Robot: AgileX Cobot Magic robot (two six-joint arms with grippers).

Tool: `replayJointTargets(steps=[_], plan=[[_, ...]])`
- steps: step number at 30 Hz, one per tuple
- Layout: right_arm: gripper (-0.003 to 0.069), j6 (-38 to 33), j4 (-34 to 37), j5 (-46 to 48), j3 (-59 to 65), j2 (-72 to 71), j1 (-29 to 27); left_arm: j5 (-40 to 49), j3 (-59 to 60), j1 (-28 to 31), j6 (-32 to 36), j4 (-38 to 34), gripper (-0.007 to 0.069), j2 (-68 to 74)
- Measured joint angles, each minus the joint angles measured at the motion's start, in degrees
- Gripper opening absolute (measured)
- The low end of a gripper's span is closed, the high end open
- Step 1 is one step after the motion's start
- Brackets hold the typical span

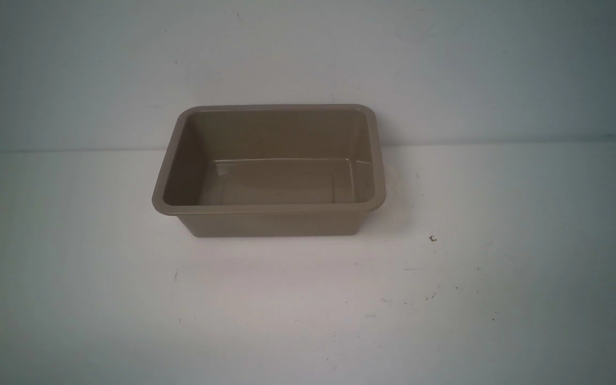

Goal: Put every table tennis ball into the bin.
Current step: Use the right arm to clamp the table tennis ball closest to it

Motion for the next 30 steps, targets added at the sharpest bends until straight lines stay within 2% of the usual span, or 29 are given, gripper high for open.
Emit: replayJointTargets(steps=[3,4,5,9,14,18,22,23,25,30], plan=[[0.0588,0.0,0.05,0.0,0.0,0.0,0.0,-1.3,0.23,0.0,0.0,-5.99,0.0447,0.0],[0.0588,0.0,0.05,0.0,0.0,0.0,0.0,-2.29,0.25,0.0,0.0,-10.3,0.0447,0.0],[0.0588,0.0,0.05,0.0,0.0,0.0,0.0,-2.29,0.25,0.0,0.0,-10.3,0.0447,0.0],[0.0588,0.0,0.86,0.06,0.0,0.0,0.0,-7.68,0.25,0.0,-0.05,-24.06,0.0447,0.0],[0.0588,-0.2,2.18,1.98,0.0,0.0,0.0,-14.82,0.25,0.0,0.12,-37.84,0.0447,0.0],[0.0588,-2.22,3.74,3.05,0.0,0.0,0.0,-18.17,0.25,0.0,2.17,-43.48,0.0447,0.0],[0.0588,-13.19,13.06,4.28,-0.82,1.94,0.0,-11.44,-3.85,0.0,12.33,-43.7,0.0447,0.0],[0.0588,-13.19,13.06,4.28,-0.82,1.94,0.0,-11.08,-3.85,0.0,12.8,-43.7,0.0447,0.0],[0.0588,-22.86,21.87,5.35,-2.13,6.68,0.0,-7.03,-8.92,0.0,18.25,-43.7,0.0447,0.85],[0.0588,-36.67,33.01,9.29,-4.03,17.22,0.0,-3.3,-17.07,0.0,24.24,-42.38,0.0447,8.12]])
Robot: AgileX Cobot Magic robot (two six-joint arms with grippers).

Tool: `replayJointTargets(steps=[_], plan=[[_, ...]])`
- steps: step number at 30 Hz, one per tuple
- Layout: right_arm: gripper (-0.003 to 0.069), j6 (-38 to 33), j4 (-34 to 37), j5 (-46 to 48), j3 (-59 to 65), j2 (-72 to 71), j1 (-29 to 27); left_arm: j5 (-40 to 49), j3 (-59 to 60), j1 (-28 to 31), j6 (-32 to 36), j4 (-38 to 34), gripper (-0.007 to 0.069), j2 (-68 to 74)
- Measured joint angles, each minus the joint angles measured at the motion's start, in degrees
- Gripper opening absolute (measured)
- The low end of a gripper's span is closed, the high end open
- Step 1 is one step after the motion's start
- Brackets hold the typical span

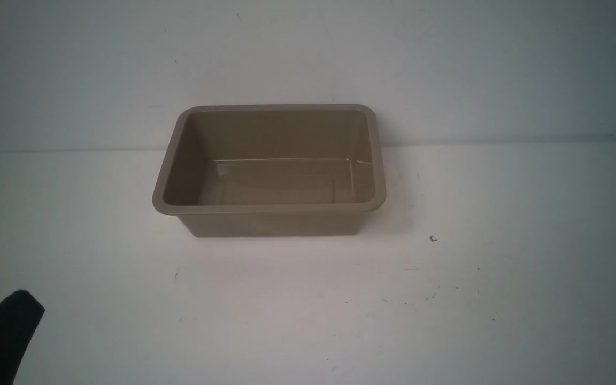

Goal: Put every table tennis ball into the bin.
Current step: Use the right arm to clamp the table tennis ball closest to it

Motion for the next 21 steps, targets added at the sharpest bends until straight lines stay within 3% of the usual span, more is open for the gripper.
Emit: replayJointTargets(steps=[6,10,15,21], plan=[[0.0588,-6.98,2.27,2.75,-4.85,16.41,0.0,2.51,-4.68,0.0,1.83,1.97,0.0447,11.64],[0.0588,-13.21,3.08,2.69,-10.27,28.33,0.0,2.65,-5.66,0.0,7.47,2.35,0.0447,18.76],[0.0588,-30.64,6.93,1.41,-17.99,44.14,0.01,2.08,-5.68,0.0,15.48,0.9,0.0447,23.51],[0.0588,-46.28,17.26,-0.34,-23.76,61.38,0.06,-0.55,-5.72,0.0,17.85,-1.08,0.0447,24.03]])
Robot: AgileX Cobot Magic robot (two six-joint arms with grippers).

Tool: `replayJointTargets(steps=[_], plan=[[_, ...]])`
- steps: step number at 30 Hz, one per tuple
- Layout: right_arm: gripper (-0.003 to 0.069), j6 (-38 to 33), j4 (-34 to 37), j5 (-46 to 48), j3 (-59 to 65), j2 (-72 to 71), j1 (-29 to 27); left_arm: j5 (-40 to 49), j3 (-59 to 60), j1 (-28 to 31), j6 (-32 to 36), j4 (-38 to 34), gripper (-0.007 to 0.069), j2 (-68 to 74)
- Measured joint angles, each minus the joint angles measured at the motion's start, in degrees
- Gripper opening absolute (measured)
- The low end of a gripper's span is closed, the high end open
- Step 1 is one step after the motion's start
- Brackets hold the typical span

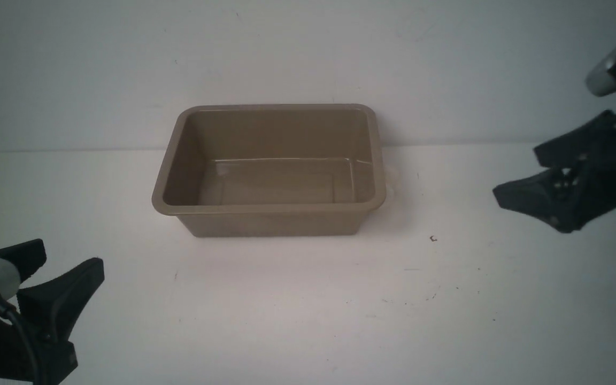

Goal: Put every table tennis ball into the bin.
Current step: Use the right arm to clamp the table tennis ball closest to it

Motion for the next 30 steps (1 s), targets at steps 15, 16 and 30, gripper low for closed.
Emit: replayJointTargets(steps=[15,16,30], plan=[[0.0588,-46.0,32.61,-8.03,-5.34,27.65,0.3,-2.58,0.0,0.0,4.36,-0.78,0.0447,0.0],[0.0588,-47.97,34.8,-8.28,-5.34,29.03,0.64,-2.58,0.0,0.0,4.36,-0.8,0.0447,0.0],[0.0588,-60.08,42.49,-16.16,-12.17,38.99,9.57,-2.58,0.0,0.0,4.41,-0.87,0.0447,0.0]])
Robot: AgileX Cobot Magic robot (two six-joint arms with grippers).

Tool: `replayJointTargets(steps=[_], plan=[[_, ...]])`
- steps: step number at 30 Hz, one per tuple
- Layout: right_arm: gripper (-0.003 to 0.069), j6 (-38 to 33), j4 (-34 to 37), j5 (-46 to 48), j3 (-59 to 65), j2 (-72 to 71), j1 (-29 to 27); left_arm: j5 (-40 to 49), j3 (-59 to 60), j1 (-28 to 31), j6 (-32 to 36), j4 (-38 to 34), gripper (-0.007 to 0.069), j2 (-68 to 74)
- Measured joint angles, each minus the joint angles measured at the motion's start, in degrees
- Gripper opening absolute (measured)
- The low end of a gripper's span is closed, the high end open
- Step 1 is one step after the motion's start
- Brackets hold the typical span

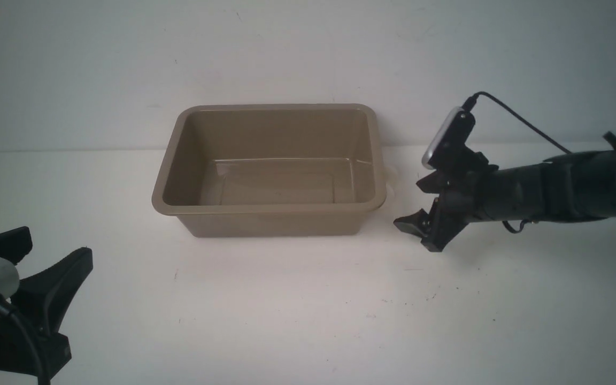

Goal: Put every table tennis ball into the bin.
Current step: Use the right arm to clamp the table tennis ball closest to it

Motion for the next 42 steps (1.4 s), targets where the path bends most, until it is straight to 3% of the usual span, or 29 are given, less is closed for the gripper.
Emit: replayJointTargets(steps=[7,18,42], plan=[[0.0584,-0.94,0.0,0.85,-4.23,5.13,0.13,0.05,0.0,0.0,0.0,0.0,0.0447,0.0],[0.0517,-1.05,0.63,4.05,-7.07,8.14,0.13,0.05,0.0,0.0,0.0,0.0,0.0447,0.0],[0.0514,-6.73,4.08,7.51,-9.74,11.09,0.15,0.05,0.0,0.0,0.06,0.0,0.0447,0.0]])
